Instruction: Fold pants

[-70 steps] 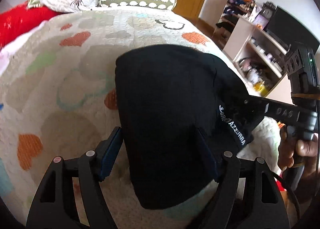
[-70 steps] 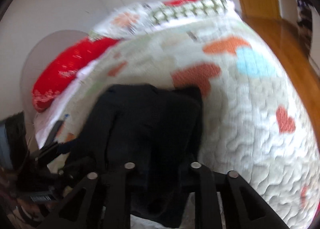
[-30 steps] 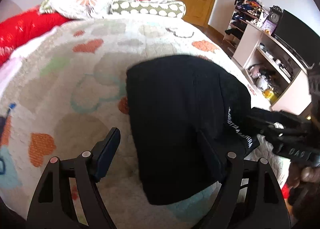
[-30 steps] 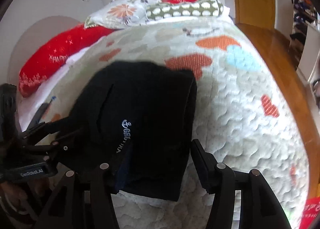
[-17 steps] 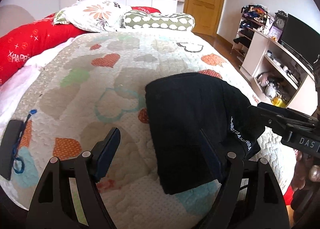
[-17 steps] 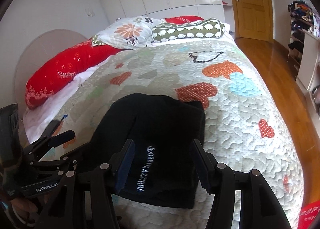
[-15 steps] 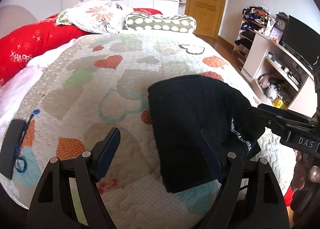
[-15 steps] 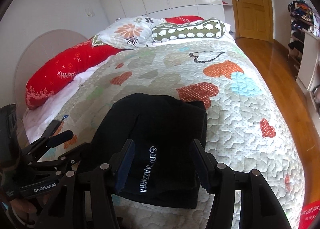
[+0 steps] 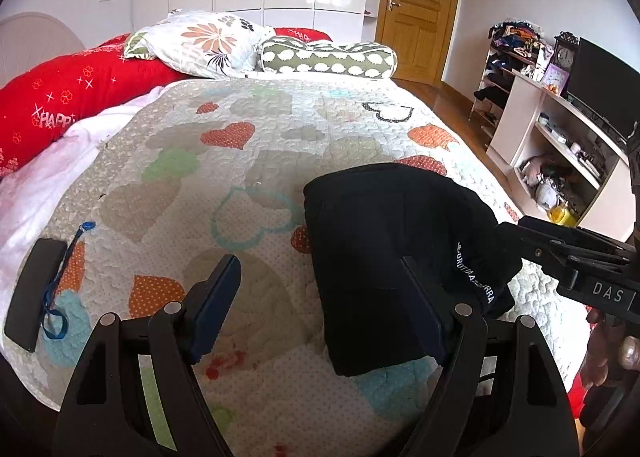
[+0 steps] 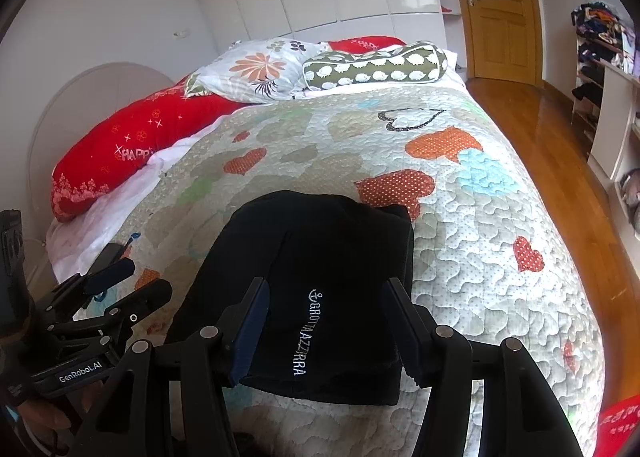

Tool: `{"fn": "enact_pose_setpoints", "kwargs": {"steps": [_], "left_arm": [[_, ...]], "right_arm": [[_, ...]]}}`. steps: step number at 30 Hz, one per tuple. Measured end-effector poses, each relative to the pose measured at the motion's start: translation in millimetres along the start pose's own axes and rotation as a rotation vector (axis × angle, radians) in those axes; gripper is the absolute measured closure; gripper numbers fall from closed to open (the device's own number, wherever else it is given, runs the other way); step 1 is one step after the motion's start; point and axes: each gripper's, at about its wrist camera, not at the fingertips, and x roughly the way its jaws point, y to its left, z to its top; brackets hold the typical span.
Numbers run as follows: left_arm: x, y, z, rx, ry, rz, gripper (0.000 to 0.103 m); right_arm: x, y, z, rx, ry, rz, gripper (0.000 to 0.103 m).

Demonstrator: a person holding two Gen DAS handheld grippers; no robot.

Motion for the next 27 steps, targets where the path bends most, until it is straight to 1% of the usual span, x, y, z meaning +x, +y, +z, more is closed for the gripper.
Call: {"fn": "enact_pose_setpoints", "kwargs": {"steps": [4, 16, 18, 21, 24, 27], "left_arm": [[1.0, 0.2, 0.0, -0.003, 0.002, 0.000, 0.023], [9.7, 1.5, -3.2, -0.020, 0.023, -0.005, 0.023], [12.5, 4.1, -3.3, -0.032, 0.028, -0.018, 0.023], [18.1, 10.8, -3.0, -0.072, 0.043, -0.063, 0.023], [25.7, 13.5, -1.5, -0.095, 0.059, -0.097, 0.023], [35.1, 13.9, -0.2, -0.112, 0.082, -0.125, 0.023]], "right_arm": [[0.4, 1.2, -1.2, -0.010, 0.004, 0.002, 0.046], [9.2, -8.5, -5.1, 0.019, 0.040, -0.001, 0.046], [11.4, -10.2, -5.4, 0.021, 0.045, -0.007, 0.046], [15.1, -17.6, -5.5, 0.033, 0.049, -0.020, 0.046], [21.0, -31.4, -5.3, 0.072, 0.048, -0.029, 0.046], [29.9, -42.3, -6.2, 0.101, 0.068, -0.021, 0.046]]}}
